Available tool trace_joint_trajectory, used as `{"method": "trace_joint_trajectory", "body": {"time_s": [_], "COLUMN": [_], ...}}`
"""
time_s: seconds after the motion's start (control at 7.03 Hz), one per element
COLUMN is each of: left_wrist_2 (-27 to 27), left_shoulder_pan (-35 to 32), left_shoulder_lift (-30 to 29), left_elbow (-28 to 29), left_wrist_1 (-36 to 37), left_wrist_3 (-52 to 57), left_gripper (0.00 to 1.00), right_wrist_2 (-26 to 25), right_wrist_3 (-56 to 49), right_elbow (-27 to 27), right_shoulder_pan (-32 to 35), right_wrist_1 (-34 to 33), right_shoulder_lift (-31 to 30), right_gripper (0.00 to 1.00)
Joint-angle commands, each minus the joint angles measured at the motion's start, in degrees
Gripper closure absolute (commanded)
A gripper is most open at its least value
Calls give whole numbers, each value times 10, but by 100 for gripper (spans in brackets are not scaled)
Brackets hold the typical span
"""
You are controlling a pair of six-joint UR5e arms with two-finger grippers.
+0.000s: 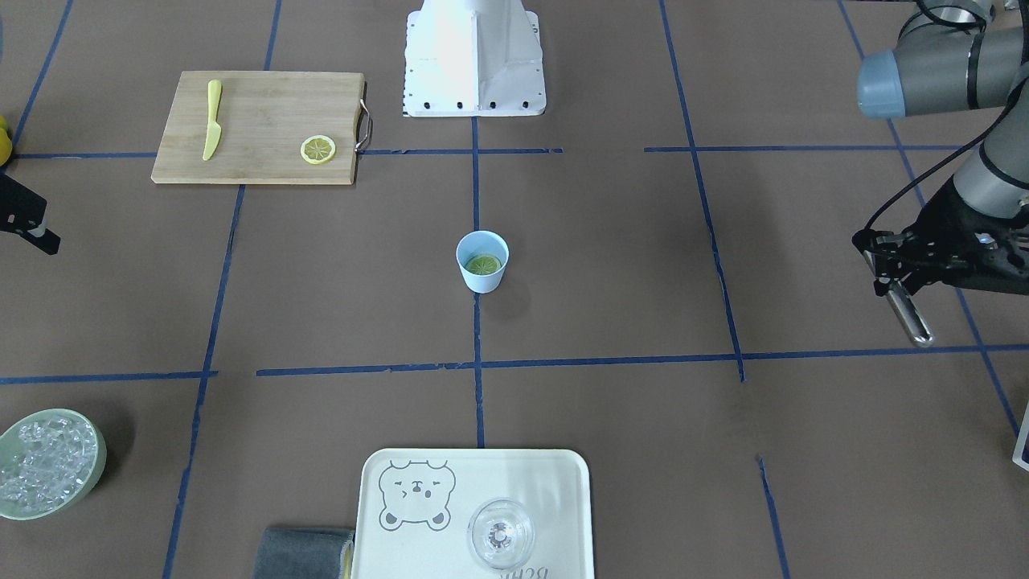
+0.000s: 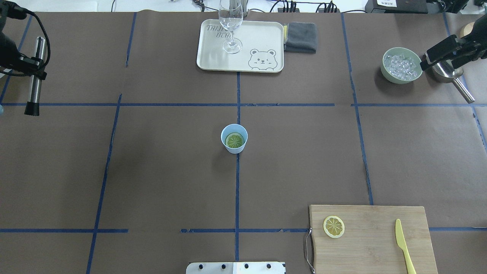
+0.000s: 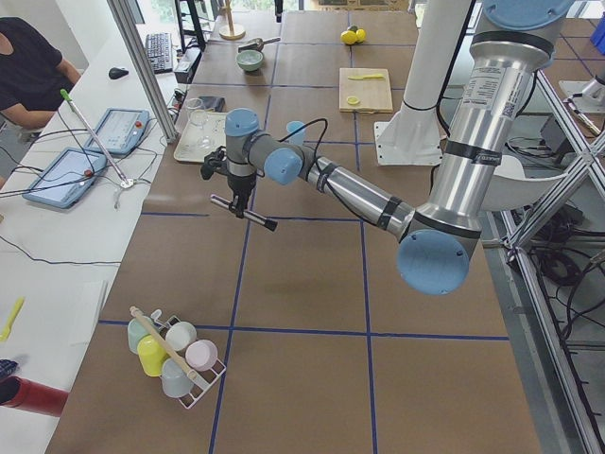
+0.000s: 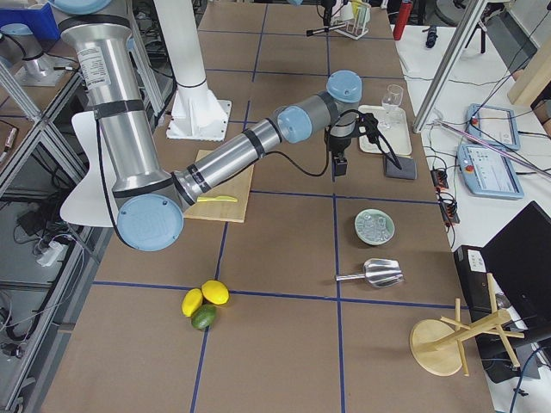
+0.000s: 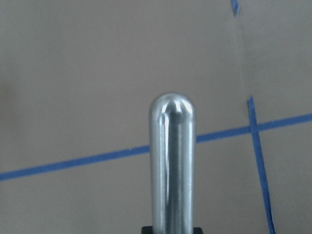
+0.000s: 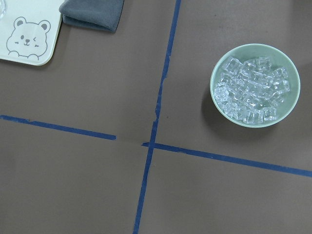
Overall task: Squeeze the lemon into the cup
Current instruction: 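Lift the steel rod upright with the left gripper toward the cup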
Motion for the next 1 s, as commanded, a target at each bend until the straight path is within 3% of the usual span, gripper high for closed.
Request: {"method": "trace_joint_trajectory", "body": {"time_s": [0.0,0.28,0.43,0.85], "left_wrist_2": [67,98,140,314], "left_shoulder_pan": [6,8,39,190], "left_shoulder_lift": [-1,-1,1,-1], "left_elbow": [-81,-149,-167,-183], "left_wrist_1": [-6,-10,-30,-97], "left_wrist_3": [-101,-130,-140,-302], "left_gripper": [100,100,100,100], "right_wrist_2": [1,2,2,2], "right_wrist_3": [1,4,4,7], "right_elbow": [9,9,10,10], "right_shoulder_pan": [0,0,0,0], "right_wrist_1": [-4,-4,-4,-4], "right_shoulder_lift": [-7,-12,-13,-17], "right_gripper": [0,0,0,0]}}
